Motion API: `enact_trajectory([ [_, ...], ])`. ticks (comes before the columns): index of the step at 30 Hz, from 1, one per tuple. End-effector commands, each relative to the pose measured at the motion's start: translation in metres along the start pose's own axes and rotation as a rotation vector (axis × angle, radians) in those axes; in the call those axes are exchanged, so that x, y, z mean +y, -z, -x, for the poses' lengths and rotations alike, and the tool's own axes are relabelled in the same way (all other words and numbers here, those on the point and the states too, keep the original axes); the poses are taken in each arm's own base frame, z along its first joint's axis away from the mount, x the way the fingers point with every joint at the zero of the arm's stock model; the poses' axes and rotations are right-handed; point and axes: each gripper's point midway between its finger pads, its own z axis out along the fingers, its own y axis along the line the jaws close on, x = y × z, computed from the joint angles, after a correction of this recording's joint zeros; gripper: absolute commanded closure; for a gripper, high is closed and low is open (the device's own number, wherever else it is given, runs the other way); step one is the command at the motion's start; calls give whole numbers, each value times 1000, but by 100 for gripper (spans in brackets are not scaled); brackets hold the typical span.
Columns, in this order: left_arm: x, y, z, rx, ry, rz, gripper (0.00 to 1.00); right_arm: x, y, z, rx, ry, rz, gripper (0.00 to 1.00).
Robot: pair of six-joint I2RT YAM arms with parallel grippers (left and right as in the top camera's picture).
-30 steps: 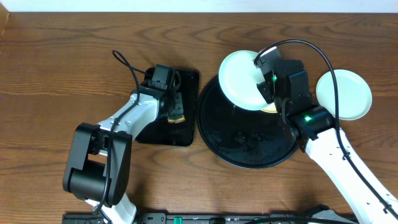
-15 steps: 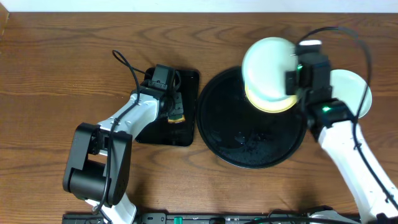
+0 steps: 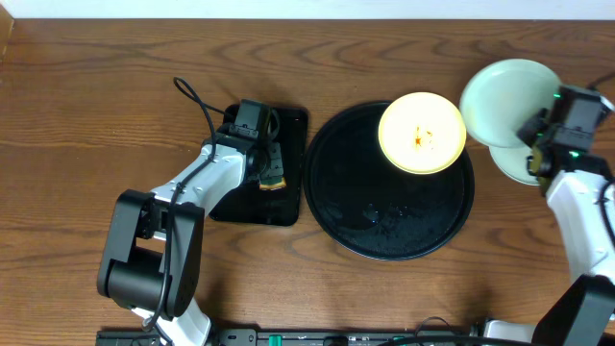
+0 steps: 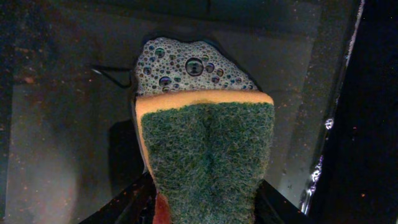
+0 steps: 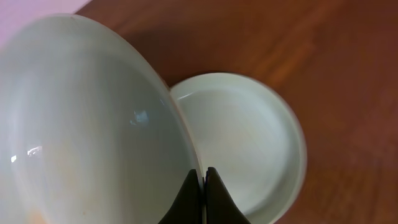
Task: Clean dirty plates on tray and stack at the side
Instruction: 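Set the pale green plate onto the other pale green plate at right, then grasp the yellow plate rim with the right gripper and drag it to tray center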
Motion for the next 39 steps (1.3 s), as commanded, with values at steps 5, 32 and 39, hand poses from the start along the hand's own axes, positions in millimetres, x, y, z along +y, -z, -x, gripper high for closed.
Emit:
enact_trajectory([
  [5,6,-6,-6,23,-1,10,52,-44,-24,8,27,-184,-79,99],
  [32,6,-6,-6,23,-1,10,52,92,-5,-116,413,432,602,53],
  [39,6,-6,-6,23,-1,10,52,112,-33,-129,381,442,622,53],
])
